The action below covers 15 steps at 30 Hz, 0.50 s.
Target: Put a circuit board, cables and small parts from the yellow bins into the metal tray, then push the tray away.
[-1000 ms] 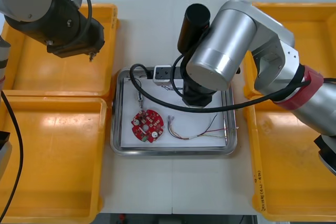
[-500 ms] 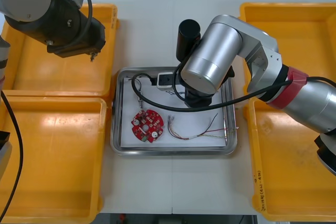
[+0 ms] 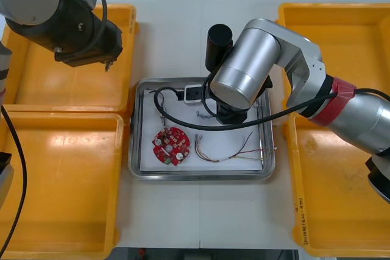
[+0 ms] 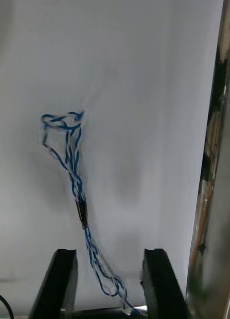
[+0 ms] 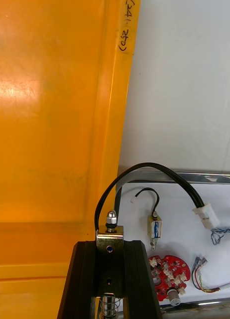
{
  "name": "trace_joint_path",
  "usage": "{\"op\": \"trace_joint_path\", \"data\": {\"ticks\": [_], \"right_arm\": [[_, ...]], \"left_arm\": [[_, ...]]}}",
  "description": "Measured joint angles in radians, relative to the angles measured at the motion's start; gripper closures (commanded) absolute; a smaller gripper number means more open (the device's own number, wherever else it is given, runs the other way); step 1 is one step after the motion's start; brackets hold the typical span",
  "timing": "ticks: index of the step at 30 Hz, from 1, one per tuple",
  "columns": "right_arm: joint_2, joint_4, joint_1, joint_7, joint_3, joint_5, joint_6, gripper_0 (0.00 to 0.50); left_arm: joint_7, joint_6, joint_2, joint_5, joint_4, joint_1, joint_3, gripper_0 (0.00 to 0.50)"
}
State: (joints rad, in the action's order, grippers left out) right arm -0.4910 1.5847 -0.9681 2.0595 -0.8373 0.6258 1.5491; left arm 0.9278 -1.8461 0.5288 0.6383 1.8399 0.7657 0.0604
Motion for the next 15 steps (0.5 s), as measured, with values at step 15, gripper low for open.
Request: {"op": "trace_joint_path", "data": {"ticks": [15], "right_arm": [[0.005, 0.065, -0.003, -0.002, 0.095, 0.051, 0.223, 0.000]], "left_arm": [[0.000, 0.000, 0.000, 0.000, 0.001, 0.000, 0.000, 0.496]]}}
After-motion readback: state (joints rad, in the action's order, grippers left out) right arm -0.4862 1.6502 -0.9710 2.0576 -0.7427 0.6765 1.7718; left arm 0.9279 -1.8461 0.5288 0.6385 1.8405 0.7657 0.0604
